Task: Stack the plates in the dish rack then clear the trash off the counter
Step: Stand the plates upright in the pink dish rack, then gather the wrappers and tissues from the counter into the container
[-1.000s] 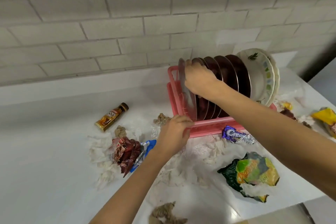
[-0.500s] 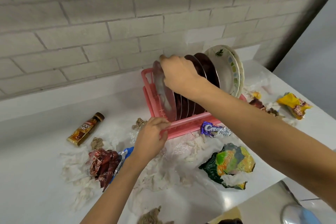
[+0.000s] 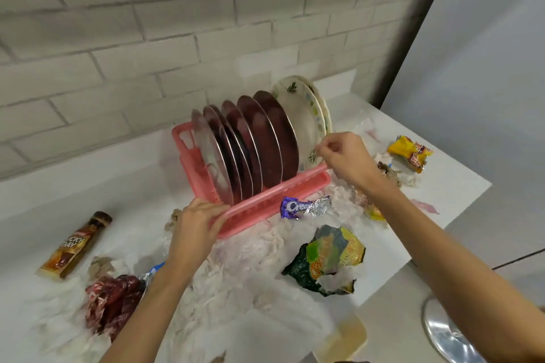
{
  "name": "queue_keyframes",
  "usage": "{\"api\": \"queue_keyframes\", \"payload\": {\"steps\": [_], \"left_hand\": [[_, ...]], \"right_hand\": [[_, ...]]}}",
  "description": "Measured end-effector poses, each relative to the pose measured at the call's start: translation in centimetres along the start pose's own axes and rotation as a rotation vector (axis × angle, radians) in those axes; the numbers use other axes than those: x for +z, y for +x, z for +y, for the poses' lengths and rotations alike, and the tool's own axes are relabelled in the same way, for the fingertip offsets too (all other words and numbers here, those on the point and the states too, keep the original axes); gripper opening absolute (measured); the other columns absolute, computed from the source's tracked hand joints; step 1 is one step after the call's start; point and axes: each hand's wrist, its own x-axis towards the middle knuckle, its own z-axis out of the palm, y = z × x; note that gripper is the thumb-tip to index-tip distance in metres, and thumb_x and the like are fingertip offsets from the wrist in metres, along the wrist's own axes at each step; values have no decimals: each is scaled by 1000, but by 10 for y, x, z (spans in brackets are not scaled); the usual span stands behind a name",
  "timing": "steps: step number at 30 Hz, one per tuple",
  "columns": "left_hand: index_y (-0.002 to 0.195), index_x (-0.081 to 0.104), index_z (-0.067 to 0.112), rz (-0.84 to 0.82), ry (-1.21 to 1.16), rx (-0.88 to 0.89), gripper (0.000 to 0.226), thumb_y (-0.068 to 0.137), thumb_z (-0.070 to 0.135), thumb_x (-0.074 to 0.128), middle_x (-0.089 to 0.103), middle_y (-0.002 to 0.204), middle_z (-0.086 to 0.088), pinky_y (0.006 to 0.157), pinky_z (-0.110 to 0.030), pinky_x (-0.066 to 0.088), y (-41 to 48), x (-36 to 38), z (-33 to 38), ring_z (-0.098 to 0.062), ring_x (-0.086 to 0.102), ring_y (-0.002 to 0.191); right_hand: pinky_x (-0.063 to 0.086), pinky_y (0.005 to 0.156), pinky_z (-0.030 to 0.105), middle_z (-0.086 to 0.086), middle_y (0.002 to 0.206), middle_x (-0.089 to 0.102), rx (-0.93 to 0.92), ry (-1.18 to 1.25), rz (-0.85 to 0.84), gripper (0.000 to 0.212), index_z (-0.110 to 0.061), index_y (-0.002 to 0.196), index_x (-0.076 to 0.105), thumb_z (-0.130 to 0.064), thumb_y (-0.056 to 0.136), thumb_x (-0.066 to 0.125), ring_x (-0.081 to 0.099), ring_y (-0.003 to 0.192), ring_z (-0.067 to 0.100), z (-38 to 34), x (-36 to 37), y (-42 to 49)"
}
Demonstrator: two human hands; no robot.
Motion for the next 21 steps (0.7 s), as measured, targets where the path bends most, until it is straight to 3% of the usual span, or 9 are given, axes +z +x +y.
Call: {"api": "queue_keyframes", "payload": {"steps": [2,4,7,9,14,18,21], "left_hand": [[99,78,18,22,-30,-17,20,79,17,78,76,87,8,73,-29,49,0,2,3,-12,54,81],[98,78,17,28,-61,-47,21,77,15,79,76,87,7,73,-29,49,0,3,5,-12,54,81],[98,78,16,27,-87,-82,22,76,14,79,76,86,6,73,-27,48,1,1,6,-12,52,80],[98,77,15,26,-102,-93,23,75,12,79,76,85,5,72,-26,48,2,1,9,-12,52,80],[97,78,17,14,-94,-109,23,75,17,80,76,84,4,73,-17,41,2,6,21,-13,55,81],[102,77,25,-19,-72,-176,23,79,25,77,73,87,5,75,-5,36,2,6,21,-4,53,81],[105,76,25,-15,-48,-158,23,82,22,76,73,92,3,82,-27,51,-3,6,23,-8,56,89]], "right_hand": [[47,51,28,7,64,67,73,-72,-89,18,-12,76,70,-11,89,57,59,49,21,35,4,-11],[46,55,24,7,79,71,87,-179,-214,15,-11,91,73,-15,92,58,64,64,24,56,17,-21],[49,80,28,4,105,69,11,-225,-345,22,-13,109,71,-23,91,62,63,93,19,71,47,-26],[50,92,36,5,116,68,-33,-282,-387,23,-11,110,71,-19,89,64,62,106,23,80,67,-20],[54,88,41,9,115,67,-61,-534,-450,28,-11,112,69,-8,85,61,63,105,30,87,93,0],[51,93,41,12,117,65,-91,-652,-447,34,-9,114,67,-8,80,66,58,108,31,89,99,6],[46,92,41,15,112,64,-120,-685,-433,27,-4,109,65,-6,81,67,58,107,32,85,102,2]]}}
